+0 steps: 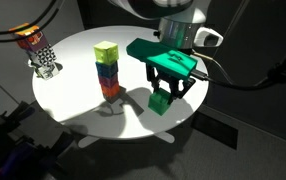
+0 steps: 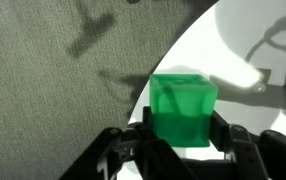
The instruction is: Put the dark green block on the light green block
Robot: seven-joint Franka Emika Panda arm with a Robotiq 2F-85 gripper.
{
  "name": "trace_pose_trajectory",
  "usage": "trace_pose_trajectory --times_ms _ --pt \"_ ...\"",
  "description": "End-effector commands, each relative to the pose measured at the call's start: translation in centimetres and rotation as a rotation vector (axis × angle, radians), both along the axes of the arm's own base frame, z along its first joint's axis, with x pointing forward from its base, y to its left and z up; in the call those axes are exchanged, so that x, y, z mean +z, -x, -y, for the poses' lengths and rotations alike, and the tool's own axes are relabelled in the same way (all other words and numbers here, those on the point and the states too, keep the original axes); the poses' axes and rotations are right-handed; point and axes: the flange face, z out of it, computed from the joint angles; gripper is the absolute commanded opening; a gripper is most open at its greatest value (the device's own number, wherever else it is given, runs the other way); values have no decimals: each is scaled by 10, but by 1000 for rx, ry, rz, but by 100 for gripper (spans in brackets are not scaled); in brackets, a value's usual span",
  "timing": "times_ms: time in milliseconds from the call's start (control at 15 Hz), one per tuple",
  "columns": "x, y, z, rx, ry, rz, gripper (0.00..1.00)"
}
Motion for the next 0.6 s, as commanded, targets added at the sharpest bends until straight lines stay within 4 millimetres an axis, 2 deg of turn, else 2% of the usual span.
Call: trace_pose_trajectory --times_ms 0,533 --pt "25 11 -20 0 -10 4 29" --pt "70 26 -56 33 -18 51 29"
